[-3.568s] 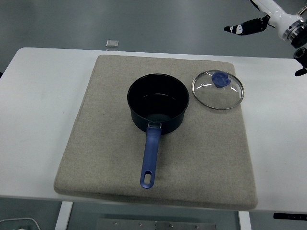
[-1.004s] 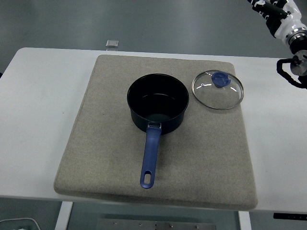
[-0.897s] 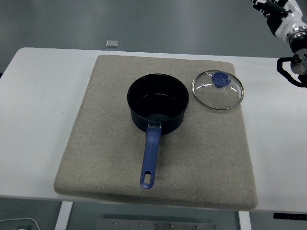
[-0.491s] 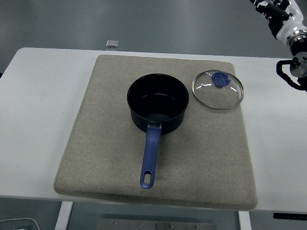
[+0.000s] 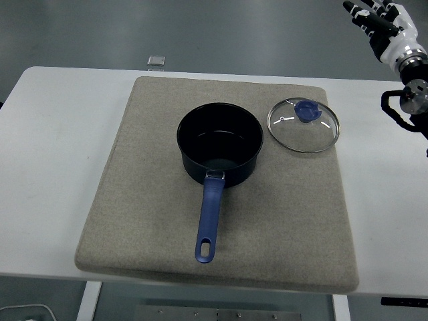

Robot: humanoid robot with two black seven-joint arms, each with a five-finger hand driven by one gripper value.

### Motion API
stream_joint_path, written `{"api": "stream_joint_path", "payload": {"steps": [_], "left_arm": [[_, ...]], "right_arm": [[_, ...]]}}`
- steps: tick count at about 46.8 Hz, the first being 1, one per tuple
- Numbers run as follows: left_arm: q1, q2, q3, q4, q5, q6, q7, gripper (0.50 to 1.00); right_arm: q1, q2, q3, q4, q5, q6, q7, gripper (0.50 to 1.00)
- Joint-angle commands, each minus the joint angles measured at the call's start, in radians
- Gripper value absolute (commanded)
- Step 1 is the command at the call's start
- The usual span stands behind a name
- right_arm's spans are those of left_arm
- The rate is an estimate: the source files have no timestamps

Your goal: Lift the pot lid and place it to the right of the pot.

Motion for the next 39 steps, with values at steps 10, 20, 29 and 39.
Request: {"api": "stream_joint_path", "payload": {"steps": [10,20,29,39], "left_arm": [[0.0,0.0,0.0,0.0,0.0,0.0,0.0,1.0],[0.0,0.0,0.0,0.0,0.0,0.0,0.0,1.0],[0.0,0.0,0.0,0.0,0.0,0.0,0.0,1.0],[0.0,0.0,0.0,0.0,0.0,0.0,0.0,1.0]], "right_arm": [[-0.04,0.004,0.151,0.004,-0.004,0.001,-0.008,0.901],[-0.047,0.013,0.147,0.004,-0.017,-0.01,0.002,0.901],[-0.049,0.013,0.147,0.002,-0.018,-0.013,0.008,0.901],[-0.049,0.013,0.153,0.002,-0.014,-0.025,0.008,0.901]]}}
